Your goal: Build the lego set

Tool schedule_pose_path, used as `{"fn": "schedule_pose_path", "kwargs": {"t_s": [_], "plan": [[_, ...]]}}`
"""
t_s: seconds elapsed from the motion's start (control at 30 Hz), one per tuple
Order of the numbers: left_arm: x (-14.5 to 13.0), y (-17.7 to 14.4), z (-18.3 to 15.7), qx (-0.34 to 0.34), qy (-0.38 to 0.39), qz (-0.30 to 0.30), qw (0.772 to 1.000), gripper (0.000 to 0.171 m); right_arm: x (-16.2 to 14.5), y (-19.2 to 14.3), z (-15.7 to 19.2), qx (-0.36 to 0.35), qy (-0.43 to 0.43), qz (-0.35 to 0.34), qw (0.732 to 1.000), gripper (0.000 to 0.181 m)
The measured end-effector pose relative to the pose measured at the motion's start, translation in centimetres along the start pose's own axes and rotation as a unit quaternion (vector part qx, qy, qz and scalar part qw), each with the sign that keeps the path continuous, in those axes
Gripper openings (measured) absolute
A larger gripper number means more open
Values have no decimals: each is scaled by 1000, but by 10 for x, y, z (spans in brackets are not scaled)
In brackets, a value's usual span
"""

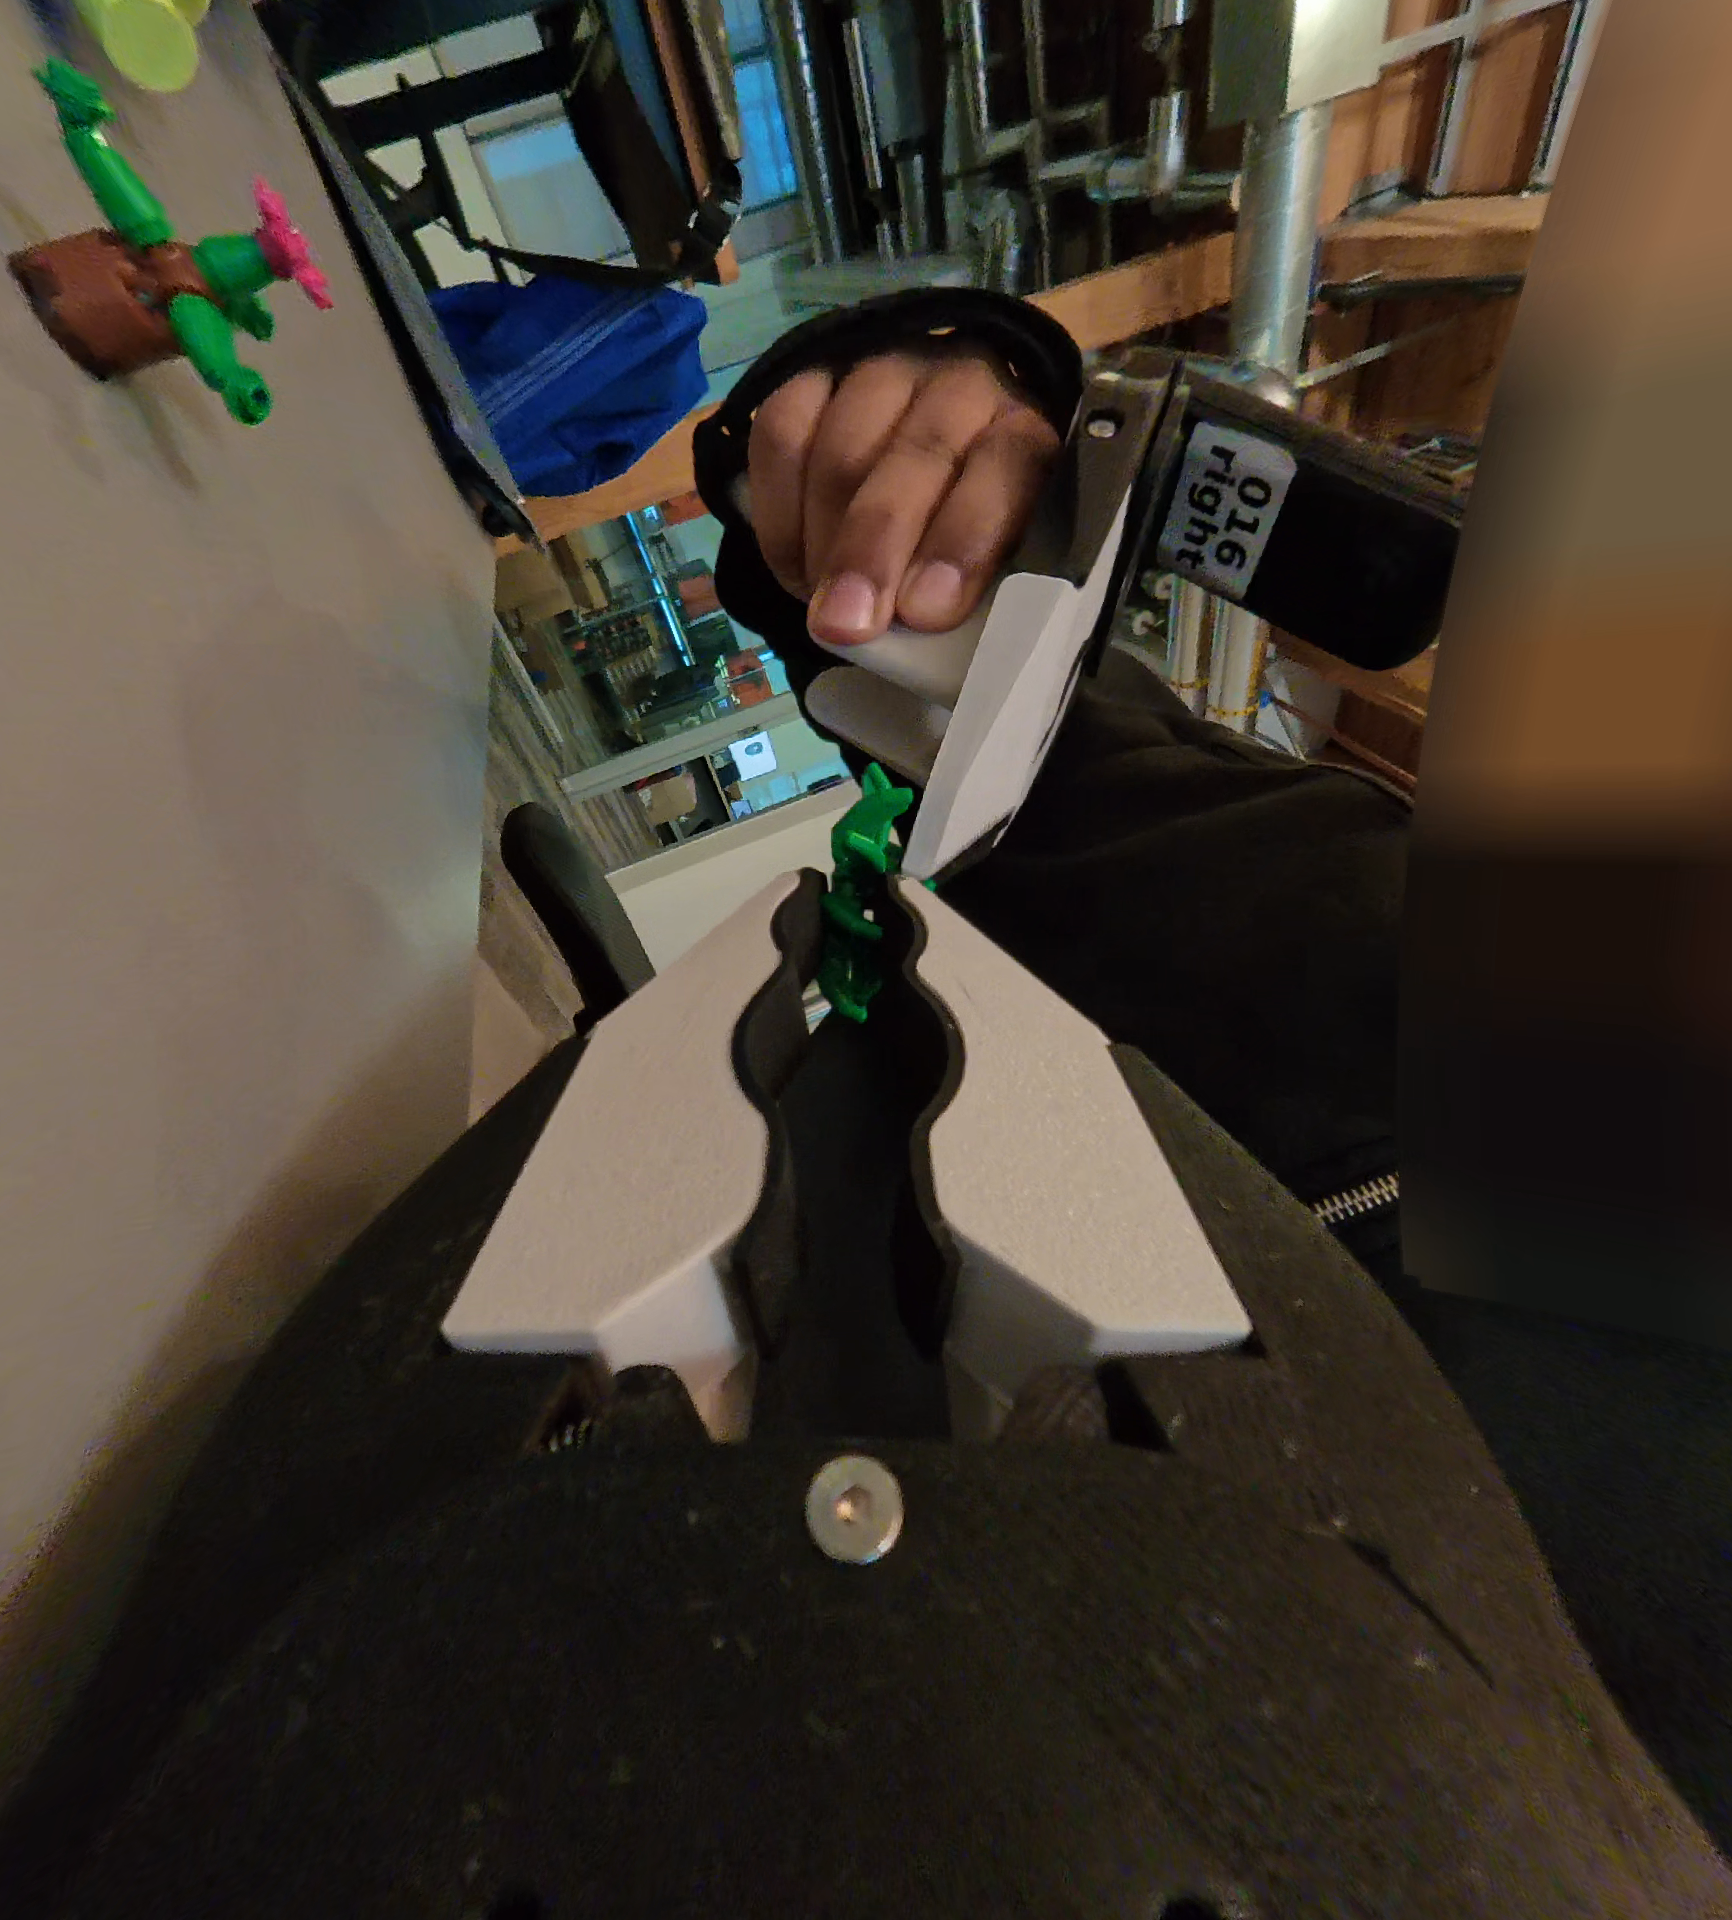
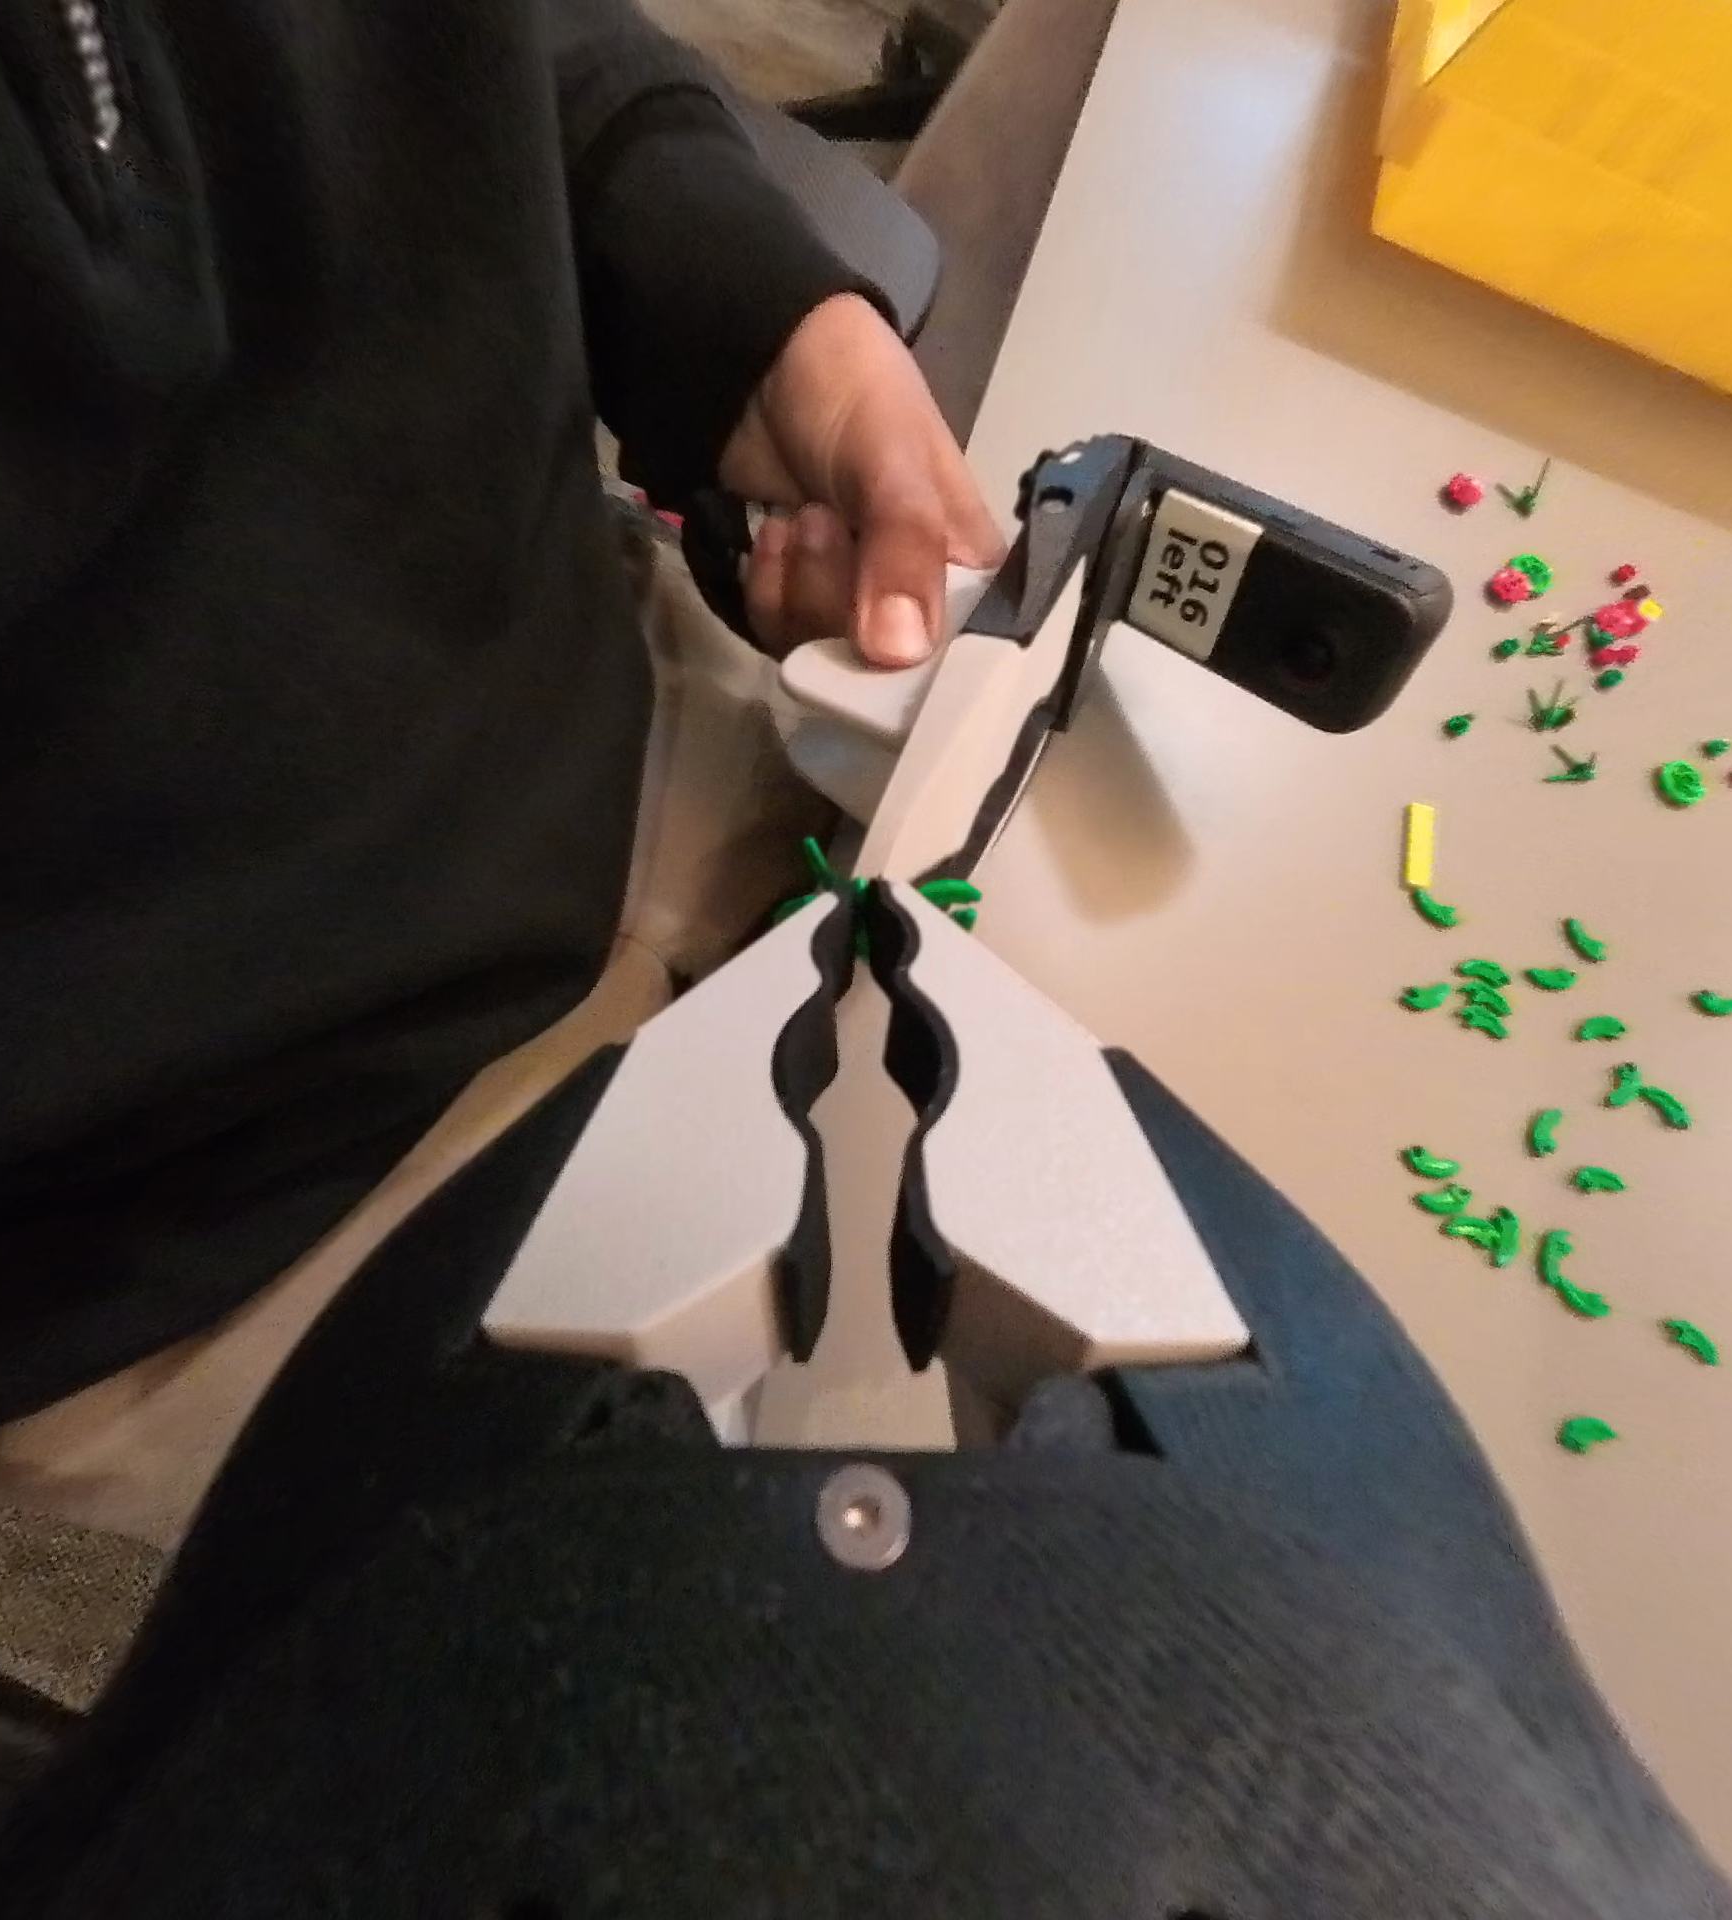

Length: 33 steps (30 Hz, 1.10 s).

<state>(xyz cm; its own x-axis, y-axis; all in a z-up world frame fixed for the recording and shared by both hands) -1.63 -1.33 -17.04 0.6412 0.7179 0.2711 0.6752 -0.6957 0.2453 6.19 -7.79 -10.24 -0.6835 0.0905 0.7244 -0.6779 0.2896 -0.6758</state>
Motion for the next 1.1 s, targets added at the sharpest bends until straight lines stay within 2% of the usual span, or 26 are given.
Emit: {"fn": "schedule_pose_path", "kwargs": {"t_s": [0.1, 0.43, 0.53, 0.6, 0.7, 0.83, 1.1], "plan": [[2, 2, -2, -12, 1, -11, 1000, 9, 3, -7, -1, -14, -8, 7, 1000, 0], [8, -6, -5, -11, 6, -31, 999, 9, -11, -17, -7, -41, 57, -42, 997, 1], [10, -7, -4, 1, 8, -38, 999, 9, -27, -19, -15, -79, 65, -10, 995, 1], [10, -10, -3, 27, 22, -36, 999, 9, -51, -16, -18, -84, 127, 13, 988, 1], [13, -16, -4, 38, 30, -48, 998, 9, -71, -10, -11, -98, 215, -16, 972, 1], [14, -20, -3, 40, 27, -56, 997, 9, -97, -7, 2, -149, 256, -1, 955, 1], [12, -18, -2, 50, 30, -55, 997, 9, -127, -24, 36, -227, 348, -53, 908, 1]]}}
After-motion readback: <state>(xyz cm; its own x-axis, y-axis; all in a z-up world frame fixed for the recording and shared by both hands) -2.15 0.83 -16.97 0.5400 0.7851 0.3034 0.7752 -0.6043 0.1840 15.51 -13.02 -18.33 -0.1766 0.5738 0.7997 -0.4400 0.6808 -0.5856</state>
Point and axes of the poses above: each gripper's, where its closed fingertips meet, y out along the fingers, x out of its top, z = x × y across the jaws, the point moved 7 cm from there along -y, back along the fingers, and after that the axes turned 2 degrees about x, right-handed, at the moved point
